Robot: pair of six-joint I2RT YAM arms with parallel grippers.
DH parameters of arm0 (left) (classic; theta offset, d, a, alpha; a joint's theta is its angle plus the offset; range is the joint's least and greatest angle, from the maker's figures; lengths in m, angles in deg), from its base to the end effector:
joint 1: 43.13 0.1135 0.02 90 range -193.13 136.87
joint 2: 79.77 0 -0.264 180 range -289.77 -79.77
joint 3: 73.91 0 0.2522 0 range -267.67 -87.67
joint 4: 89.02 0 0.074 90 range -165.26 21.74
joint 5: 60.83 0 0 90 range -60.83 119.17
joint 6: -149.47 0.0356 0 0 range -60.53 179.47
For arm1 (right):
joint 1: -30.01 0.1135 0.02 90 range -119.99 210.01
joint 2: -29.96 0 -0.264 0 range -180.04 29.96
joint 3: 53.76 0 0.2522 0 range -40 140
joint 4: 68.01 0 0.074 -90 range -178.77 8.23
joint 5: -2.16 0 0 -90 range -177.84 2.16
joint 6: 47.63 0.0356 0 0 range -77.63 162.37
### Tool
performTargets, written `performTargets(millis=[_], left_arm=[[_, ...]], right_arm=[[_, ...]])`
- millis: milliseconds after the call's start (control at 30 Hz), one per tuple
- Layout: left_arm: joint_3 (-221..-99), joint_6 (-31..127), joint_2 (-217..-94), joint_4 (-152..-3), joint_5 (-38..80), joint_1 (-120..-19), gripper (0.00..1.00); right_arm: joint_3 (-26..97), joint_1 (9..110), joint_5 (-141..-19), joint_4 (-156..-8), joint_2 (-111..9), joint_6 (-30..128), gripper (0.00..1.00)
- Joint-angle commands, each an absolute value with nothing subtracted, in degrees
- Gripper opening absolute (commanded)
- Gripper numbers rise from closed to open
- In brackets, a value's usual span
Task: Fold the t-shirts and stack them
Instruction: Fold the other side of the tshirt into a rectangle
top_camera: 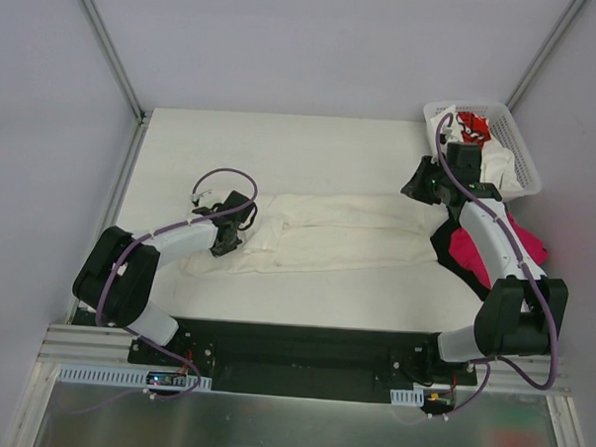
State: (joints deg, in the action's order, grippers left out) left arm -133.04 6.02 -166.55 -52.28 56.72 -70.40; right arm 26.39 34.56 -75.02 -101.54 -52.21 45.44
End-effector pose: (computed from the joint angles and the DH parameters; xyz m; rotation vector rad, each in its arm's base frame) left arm 0.2513 -0.1110 0.1649 -0.7008 2.3998 0.0989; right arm 0.3229 0.0336 0.3029 -0.1547 2.1860 0.3200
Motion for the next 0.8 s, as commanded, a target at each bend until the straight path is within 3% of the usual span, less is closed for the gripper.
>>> performTargets(millis=[0,767], left_arm=[[-131.97,6.03,-166.52,-52.24,56.25,-69.85,0.02],[-146.03,11.66,-160.11,-38.09,67.32,-72.4,0.0]], right_arm=[[26.44,34.05,-74.04,-100.49,-50.63,46.32,0.15],[25.65,33.96,-71.67,-97.15,-52.39,48.43,0.15]])
